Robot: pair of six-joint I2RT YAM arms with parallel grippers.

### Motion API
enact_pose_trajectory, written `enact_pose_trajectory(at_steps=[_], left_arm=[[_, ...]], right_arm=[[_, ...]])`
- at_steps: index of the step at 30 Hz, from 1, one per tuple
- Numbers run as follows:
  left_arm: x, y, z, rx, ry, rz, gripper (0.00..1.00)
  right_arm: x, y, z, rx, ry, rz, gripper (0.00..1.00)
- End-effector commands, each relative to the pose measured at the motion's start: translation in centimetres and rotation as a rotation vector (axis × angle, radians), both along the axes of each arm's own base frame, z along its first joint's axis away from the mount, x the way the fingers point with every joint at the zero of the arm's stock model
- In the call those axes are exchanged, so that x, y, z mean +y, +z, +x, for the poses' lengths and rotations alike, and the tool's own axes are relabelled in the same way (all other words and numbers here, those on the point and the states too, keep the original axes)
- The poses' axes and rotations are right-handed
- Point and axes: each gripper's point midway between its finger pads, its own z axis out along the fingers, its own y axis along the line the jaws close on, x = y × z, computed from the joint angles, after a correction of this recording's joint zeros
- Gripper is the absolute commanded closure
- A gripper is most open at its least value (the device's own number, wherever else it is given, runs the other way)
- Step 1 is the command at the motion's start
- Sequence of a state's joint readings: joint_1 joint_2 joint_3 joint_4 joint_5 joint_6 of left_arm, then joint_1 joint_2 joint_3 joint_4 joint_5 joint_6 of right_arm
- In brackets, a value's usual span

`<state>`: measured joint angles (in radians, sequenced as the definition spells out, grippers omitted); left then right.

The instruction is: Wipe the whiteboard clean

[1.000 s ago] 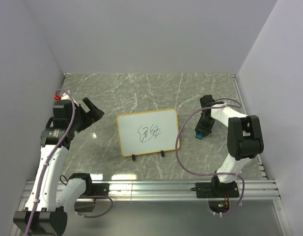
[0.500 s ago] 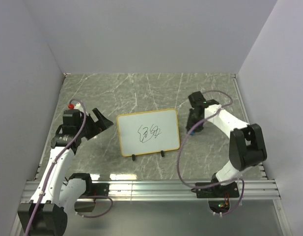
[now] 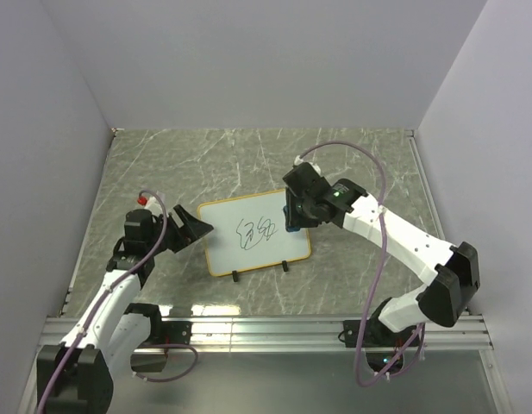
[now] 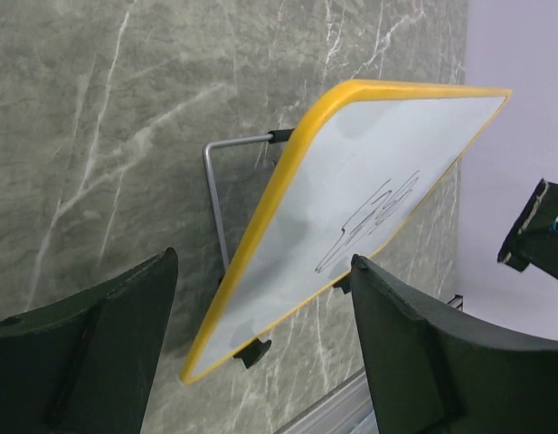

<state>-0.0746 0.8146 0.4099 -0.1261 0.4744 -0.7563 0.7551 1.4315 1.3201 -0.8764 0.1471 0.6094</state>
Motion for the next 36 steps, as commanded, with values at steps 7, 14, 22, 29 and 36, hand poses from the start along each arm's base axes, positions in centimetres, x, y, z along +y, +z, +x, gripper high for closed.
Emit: enact_pose_trajectory(at_steps=[7,14,22,29,36], left_arm=[[-2.6,0.3,1.3,-0.156,-0.071,-0.109,0.3],[-3.4,-2.0,1.2,-0.122,-0.095,-0.092,0.5],[-3.0,-3.5,0.7,-0.099,-0.098,-0.041,0.75],[-2.6,-4.2,0.4,-0.081,-0.094,-0.008,0.95],[-2.5,-3.8,0.6,-0.087,-0.089,0.007,1.0]], right_arm=[[8.2,-0.1,-1.3,-0.027,0.188,0.014,1.0],[13.5,-1.1,-0.1,-0.032,0.28,0.019,1.0],[17.6,-2.7,2.3,-0.018,0.3,-0.004,1.0],[16.3,-7.1,2.1,0.037,0.273,-0.065,1.0],[10.4,-12.4,-0.5,0.113,0.205,-0.125,1.0]])
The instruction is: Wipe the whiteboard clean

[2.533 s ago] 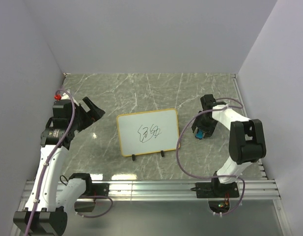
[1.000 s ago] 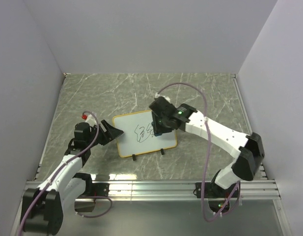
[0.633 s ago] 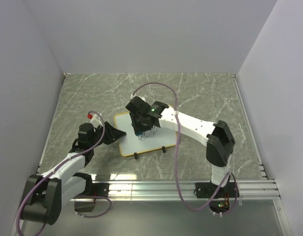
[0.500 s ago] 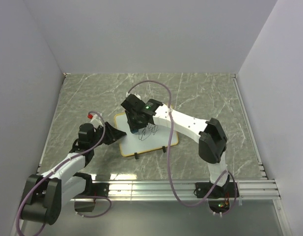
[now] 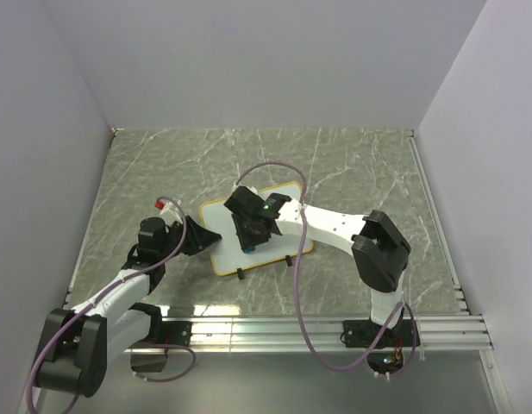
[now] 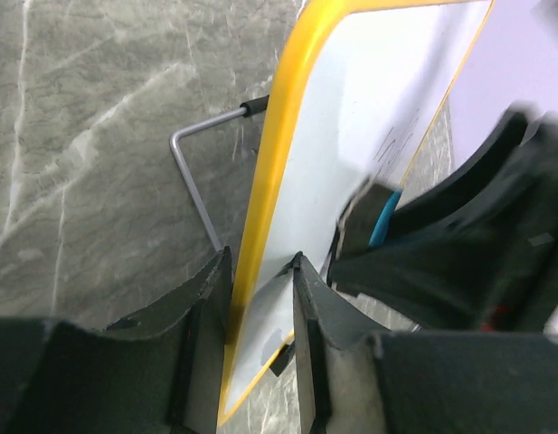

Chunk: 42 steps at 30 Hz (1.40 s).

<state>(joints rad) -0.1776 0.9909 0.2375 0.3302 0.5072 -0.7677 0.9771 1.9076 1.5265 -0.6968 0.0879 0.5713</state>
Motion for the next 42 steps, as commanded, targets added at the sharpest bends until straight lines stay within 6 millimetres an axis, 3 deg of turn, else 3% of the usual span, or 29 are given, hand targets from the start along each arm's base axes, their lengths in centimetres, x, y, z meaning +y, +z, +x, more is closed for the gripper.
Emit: enact_pose_trajectory(at_steps=[1,2,4,7,10,11,13,17,22,27,28,30,31,32,34,35,37,39,42], left_arm=[[0.8,-0.4,0.3,0.004,0.035,0.04,1.0],[0.7,-0.3,0.3,0.001,0.033,0.04,1.0],[0.8,-0.2,0.3,0.0,0.033,0.043,1.0],[0.7,-0.3,0.3,0.005,0.031,0.04,1.0],[0.6,-0.6,0.2,0.014,0.022,0.039,1.0],[0.5,-0.7,0.1,0.018,0.015,0.038,1.0],[0.5,-0.7,0.1,0.018,0.013,0.04,1.0],[0.6,-0.6,0.2,0.017,0.015,0.047,1.0],[0.7,-0.5,0.1,0.014,0.015,0.054,1.0],[0.8,-0.3,0.0,0.005,0.022,0.057,1.0],[0.8,-0.2,0.0,0.005,0.022,0.057,1.0],[0.7,-0.2,0.0,0.004,0.019,0.056,1.0],[0.7,-0.3,0.0,0.006,0.02,0.059,1.0],[0.7,-0.2,0.0,0.003,0.017,0.057,1.0],[0.6,-0.1,0.0,-0.001,0.016,0.059,1.0],[0.6,-0.1,0.0,0.002,0.015,0.059,1.0],[0.6,-0.1,0.0,-0.002,0.016,0.059,1.0],[0.6,-0.2,0.0,0.001,0.014,0.06,1.0],[0.5,-0.2,0.0,0.005,0.01,0.059,1.0]], right_arm=[[-4.2,-4.1,-0.2,0.03,-0.086,-0.081,1.0],[-5.3,-5.6,-1.0,0.049,-0.094,-0.1,1.0],[-6.1,-6.2,-1.6,0.063,-0.109,-0.107,1.0],[-5.9,-6.2,-1.5,0.068,-0.107,-0.104,1.0],[-3.8,-4.2,0.2,0.035,-0.099,-0.069,1.0],[-2.3,-2.2,1.4,0.004,-0.1,-0.031,1.0],[-0.9,-0.9,2.8,-0.026,-0.098,-0.013,1.0],[2.9,3.7,6.3,-0.095,-0.108,0.059,1.0],[4.4,5.0,8.1,-0.125,-0.129,0.073,1.0],[2.2,2.4,7.9,-0.097,-0.175,0.026,1.0],[0.7,0.3,7.5,-0.074,-0.188,-0.011,1.0],[-1.1,-0.1,7.1,-0.071,-0.215,-0.016,1.0],[-3.0,-2.1,6.1,-0.037,-0.229,-0.06,1.0],[-4.1,-1.7,6.7,-0.044,-0.262,-0.035,1.0],[-6.8,-3.9,5.7,-0.009,-0.296,-0.066,1.0],[-8.0,-3.7,6.0,-0.006,-0.327,-0.053,1.0],[-9.9,-5.1,5.1,0.027,-0.35,-0.071,1.0],[-10.6,-5.1,5.2,0.021,-0.361,-0.07,1.0],[-10.1,-4.8,5.6,0.014,-0.347,-0.064,1.0]])
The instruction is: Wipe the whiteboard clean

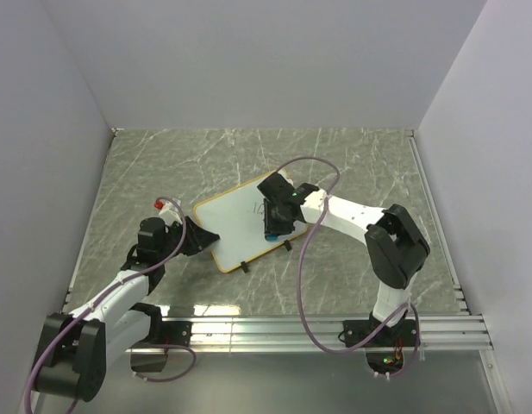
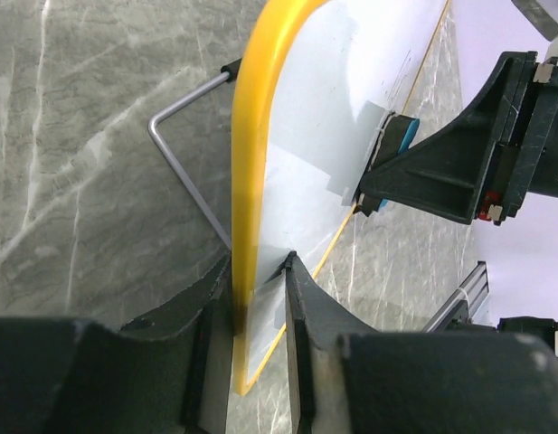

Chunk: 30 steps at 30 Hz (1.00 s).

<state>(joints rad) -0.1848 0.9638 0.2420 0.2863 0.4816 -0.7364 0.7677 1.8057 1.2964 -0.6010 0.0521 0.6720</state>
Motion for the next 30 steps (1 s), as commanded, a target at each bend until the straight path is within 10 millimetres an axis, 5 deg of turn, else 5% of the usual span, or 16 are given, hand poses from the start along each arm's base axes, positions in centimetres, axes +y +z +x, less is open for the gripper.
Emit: enact_pose_trajectory(at_steps=[1,6,10,16,20,23,24,30], left_arm=[[0.2,-0.1,0.2,0.012,0.006,0.024,1.0],[0.2,-0.2,0.1,0.017,0.006,0.025,1.0],[0.2,-0.2,0.1,0.015,0.002,0.027,1.0],[0.2,-0.2,0.1,0.012,0.003,0.032,1.0],[0.2,-0.1,0.1,0.014,0.004,0.034,1.0],[0.2,-0.1,0.1,0.016,0.002,0.035,1.0],[0.2,-0.1,0.1,0.013,0.002,0.034,1.0],[0.0,-0.2,0.0,0.02,-0.004,0.034,1.0]], right_arm=[[-1.4,-1.3,2.4,-0.055,-0.056,-0.078,1.0],[2.6,2.5,4.6,-0.1,-0.034,0.033,1.0],[7.1,8.0,6.5,-0.158,-0.01,0.158,1.0],[9.6,10.9,8.1,-0.177,-0.022,0.229,1.0],[8.0,8.9,8.6,-0.155,-0.059,0.182,1.0],[4.7,6.3,8.7,-0.115,-0.126,0.161,1.0],[2.4,4.0,8.5,-0.074,-0.163,0.125,1.0],[-2.6,0.0,7.2,-0.034,-0.201,0.011,1.0]])
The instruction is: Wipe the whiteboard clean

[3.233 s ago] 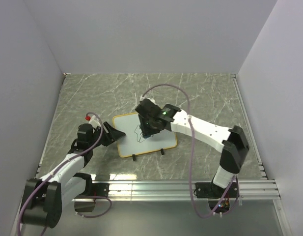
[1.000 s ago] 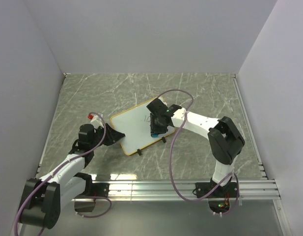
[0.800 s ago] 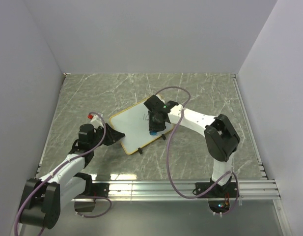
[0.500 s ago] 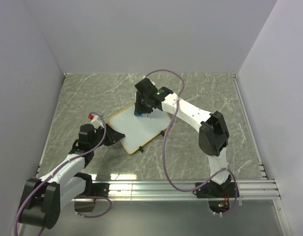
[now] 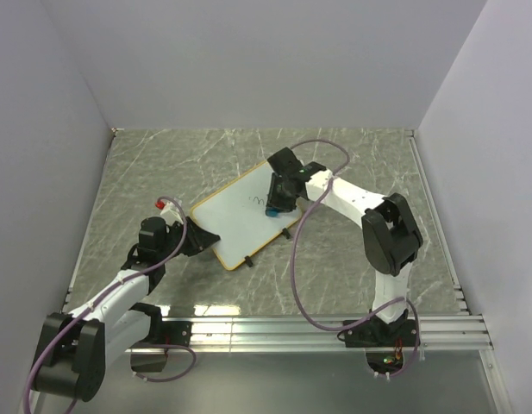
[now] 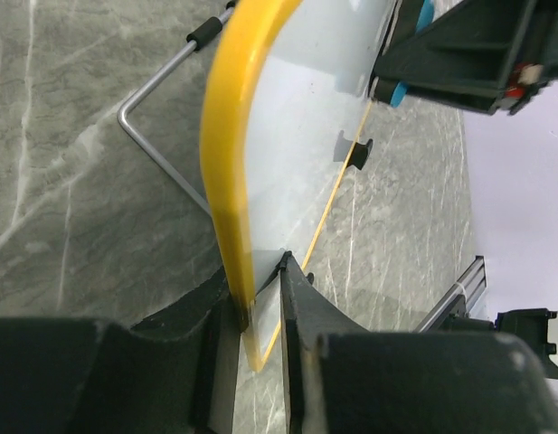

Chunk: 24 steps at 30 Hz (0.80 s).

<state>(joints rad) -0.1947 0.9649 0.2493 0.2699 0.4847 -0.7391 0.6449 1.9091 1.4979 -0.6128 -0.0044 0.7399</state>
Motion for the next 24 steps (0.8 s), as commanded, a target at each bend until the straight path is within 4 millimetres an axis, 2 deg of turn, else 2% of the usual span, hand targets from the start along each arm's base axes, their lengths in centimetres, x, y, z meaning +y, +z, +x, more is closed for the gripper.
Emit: enact_pose_trajectory(at_steps=[1,3,6,9,11,12,17,18,19,20,21,22,24], left_arm=[[0.3,-0.2,0.3,0.008,0.006,0.035,1.0],[0.3,-0.3,0.3,0.011,0.007,0.036,1.0],[0.3,-0.3,0.3,0.01,0.005,0.034,1.0],[0.2,-0.4,0.3,0.011,0.004,0.033,1.0],[0.3,-0.5,0.3,0.016,0.004,0.033,1.0],[0.2,-0.5,0.3,0.016,0.002,0.034,1.0],[0.2,-0.6,0.3,0.019,0.004,0.034,1.0],[0.2,-0.5,0.4,0.016,0.005,0.034,1.0],[0.2,-0.5,0.3,0.017,0.004,0.034,1.0],[0.3,-0.5,0.4,0.014,0.006,0.036,1.0],[0.2,-0.6,0.4,0.018,0.004,0.035,1.0],[0.2,-0.6,0.4,0.017,0.005,0.035,1.0],[0.3,-0.6,0.4,0.017,0.006,0.037,1.0]], right_arm=[[-3.6,-3.4,-0.4,0.006,-0.041,-0.124,1.0],[-4.2,-4.5,-1.3,0.032,-0.048,-0.129,1.0],[-3.5,-4.3,-1.5,0.031,-0.052,-0.093,1.0],[-1.9,-2.8,-0.6,0.009,-0.038,-0.055,1.0],[-0.2,-1.0,0.7,-0.028,-0.024,-0.017,1.0],[0.9,0.8,1.7,-0.059,-0.017,0.023,1.0],[3.7,3.5,4.6,-0.1,-0.02,0.084,1.0],[4.8,4.8,5.3,-0.115,-0.006,0.12,1.0],[5.0,4.2,5.6,-0.094,-0.006,0.115,1.0],[5.3,4.2,5.7,-0.091,-0.003,0.113,1.0],[5.9,5.1,6.4,-0.105,-0.003,0.132,1.0],[6.1,4.2,6.4,-0.084,-0.006,0.127,1.0],[6.7,4.3,6.6,-0.075,-0.001,0.146,1.0]])
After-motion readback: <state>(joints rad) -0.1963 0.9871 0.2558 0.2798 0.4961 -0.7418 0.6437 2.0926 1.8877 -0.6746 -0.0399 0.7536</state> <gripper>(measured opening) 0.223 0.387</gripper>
